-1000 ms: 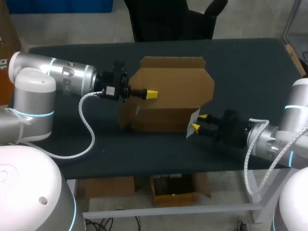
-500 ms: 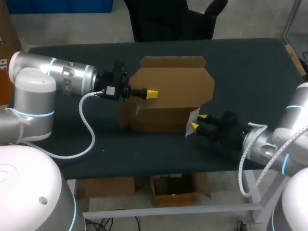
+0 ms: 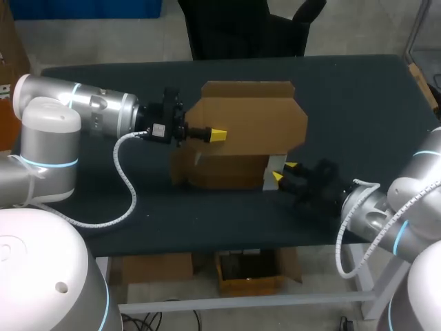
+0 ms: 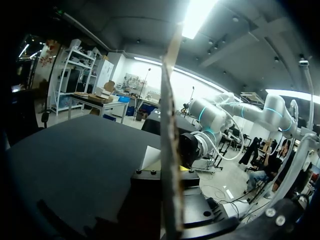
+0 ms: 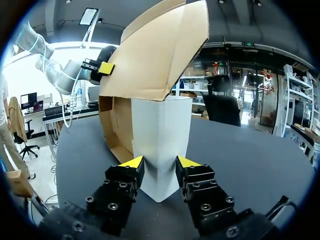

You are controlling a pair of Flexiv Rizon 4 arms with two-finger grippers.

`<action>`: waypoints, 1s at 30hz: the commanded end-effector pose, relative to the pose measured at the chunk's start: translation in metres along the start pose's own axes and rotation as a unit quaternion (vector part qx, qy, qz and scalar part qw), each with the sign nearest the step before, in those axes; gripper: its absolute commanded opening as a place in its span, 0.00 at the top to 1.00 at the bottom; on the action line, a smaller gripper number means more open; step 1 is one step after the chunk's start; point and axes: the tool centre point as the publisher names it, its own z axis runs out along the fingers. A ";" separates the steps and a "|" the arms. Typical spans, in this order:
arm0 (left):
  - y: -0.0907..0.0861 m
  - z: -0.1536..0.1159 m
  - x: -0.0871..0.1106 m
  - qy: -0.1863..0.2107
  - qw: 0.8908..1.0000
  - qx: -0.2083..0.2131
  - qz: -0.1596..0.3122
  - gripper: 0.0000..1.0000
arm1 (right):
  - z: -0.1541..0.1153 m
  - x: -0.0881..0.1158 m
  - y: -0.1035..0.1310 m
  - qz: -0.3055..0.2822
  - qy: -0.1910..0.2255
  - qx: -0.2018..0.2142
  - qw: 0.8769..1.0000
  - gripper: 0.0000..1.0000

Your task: Assemble the packaging by folding the flat box into shape, placing the metal phone stand inside, and closing the box properly

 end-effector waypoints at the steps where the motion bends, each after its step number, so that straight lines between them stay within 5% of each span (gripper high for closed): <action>1: 0.003 0.002 -0.001 0.001 1.000 -0.001 0.000 1.00 | 0.010 0.004 -0.001 0.002 -0.039 -0.002 0.999 0.62; 30: 0.003 0.002 -0.001 0.001 1.000 -0.001 0.000 1.00 | 0.020 0.001 -0.002 0.025 -0.119 -0.009 0.993 0.63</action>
